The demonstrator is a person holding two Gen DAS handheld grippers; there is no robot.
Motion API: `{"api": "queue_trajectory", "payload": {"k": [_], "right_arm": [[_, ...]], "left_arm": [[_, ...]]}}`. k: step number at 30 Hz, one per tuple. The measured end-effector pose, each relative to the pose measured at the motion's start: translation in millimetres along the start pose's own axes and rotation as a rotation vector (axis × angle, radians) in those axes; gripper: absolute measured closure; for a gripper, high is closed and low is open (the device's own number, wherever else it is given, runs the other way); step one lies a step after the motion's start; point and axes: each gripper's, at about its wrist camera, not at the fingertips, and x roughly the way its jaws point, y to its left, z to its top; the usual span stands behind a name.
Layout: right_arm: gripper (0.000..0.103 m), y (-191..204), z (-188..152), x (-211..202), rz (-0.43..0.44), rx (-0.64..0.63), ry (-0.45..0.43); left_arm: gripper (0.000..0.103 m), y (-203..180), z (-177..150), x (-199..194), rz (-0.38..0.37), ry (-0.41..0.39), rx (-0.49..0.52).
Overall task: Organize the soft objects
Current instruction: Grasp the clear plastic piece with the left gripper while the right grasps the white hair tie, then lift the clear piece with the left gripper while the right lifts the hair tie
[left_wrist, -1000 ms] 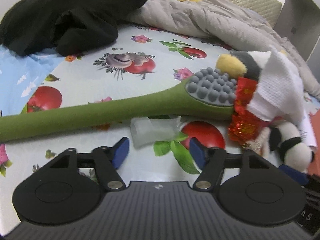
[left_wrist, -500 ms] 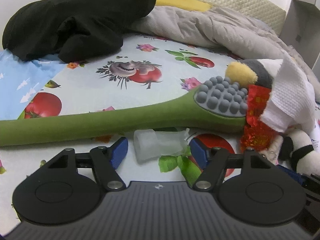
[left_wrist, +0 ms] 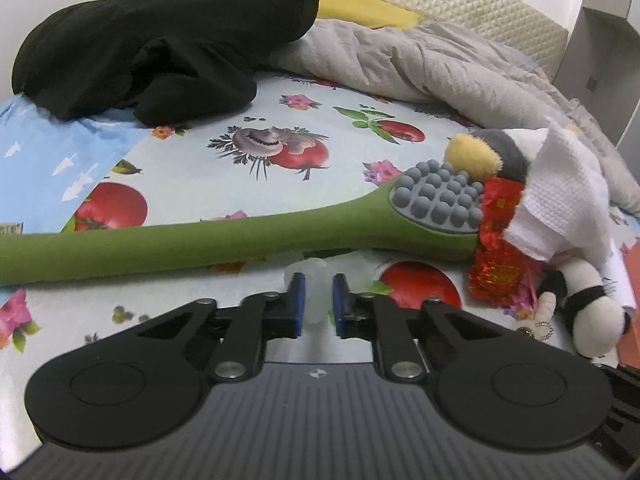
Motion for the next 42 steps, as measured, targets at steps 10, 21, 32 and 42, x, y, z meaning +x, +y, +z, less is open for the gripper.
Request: {"api": "queue_trajectory", "payload": {"k": [10, 21, 32, 42], "right_arm": [[0.085, 2.4, -13.6, -42.6, 0.008, -0.006, -0.008], [0.085, -6.9, -51.6, -95.4, -0.020, -0.021, 0.027], [0.085, -21.9, -97.6, -144.7, -0.066, 0.002, 0.086], [0.085, -19.2, -110.4, -155.0, -0.067, 0.009, 0.106]], "left_arm": [[0.097, -1.4, -20.7, -50.1, -0.064, 0.013, -0.036], [0.097, -18.3, -70.4, -107.5, -0.154, 0.096, -0.055], [0.097, -45.3, -109.9, -143.7, -0.252, 0.214, 0.012], [0.084, -47.1, -117.9, -150.0, -0.252, 0.301, 0.110]]}}
